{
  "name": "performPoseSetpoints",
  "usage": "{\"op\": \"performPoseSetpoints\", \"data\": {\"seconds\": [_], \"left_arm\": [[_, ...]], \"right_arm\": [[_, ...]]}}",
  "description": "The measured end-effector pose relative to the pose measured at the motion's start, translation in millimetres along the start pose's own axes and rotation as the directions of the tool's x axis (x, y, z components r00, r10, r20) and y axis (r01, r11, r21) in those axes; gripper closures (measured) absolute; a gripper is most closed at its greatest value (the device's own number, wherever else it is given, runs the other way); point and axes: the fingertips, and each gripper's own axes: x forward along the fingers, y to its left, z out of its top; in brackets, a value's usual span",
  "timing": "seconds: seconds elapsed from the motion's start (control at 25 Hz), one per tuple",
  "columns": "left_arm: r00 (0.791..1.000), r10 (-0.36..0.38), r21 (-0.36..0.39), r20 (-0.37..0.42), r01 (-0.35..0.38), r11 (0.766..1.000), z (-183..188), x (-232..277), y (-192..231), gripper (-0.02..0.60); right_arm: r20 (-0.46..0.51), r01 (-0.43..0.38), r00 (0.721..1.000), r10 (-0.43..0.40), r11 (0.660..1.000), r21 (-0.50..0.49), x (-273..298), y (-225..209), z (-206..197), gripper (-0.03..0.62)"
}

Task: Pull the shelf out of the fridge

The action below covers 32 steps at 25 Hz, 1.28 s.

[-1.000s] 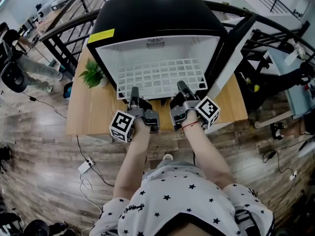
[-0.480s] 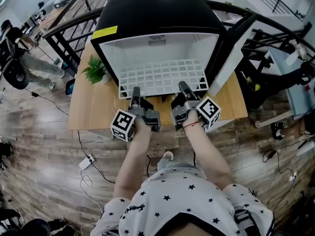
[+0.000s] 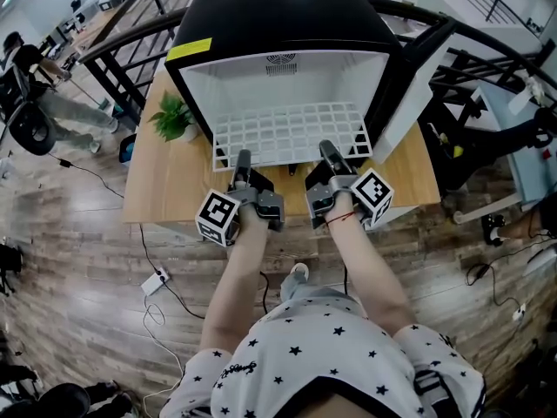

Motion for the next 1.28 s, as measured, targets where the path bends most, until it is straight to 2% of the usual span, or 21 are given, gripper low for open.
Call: {"op": "performPoseSetpoints", "data": {"seconds": [0.64,0.92,1.28], "left_arm": [[1.000,-0.012,-0.010,-0.022,0.012,1.000,-5.7,-22.5,-2.7,0.546],[0.999,-0.035,-0.035,-0.012,0.035,0.999,-8.0,-45.8,-8.4,0.549],[0.999,-0.037,-0.038,-0.003,0.036,0.999,-20.5,-84.6,-8.3,0.549]], "right_arm": [[0.000,0.000,1.000,0.000,1.000,0.005,-21.6,1.2,-5.8,0.556],[-0.020,-0.034,0.999,0.034,0.999,-0.008,-44.6,7.6,-13.7,0.556],[-0.041,-0.026,0.999,0.024,0.999,-0.029,-81.6,6.5,-21.9,0.556]]}}
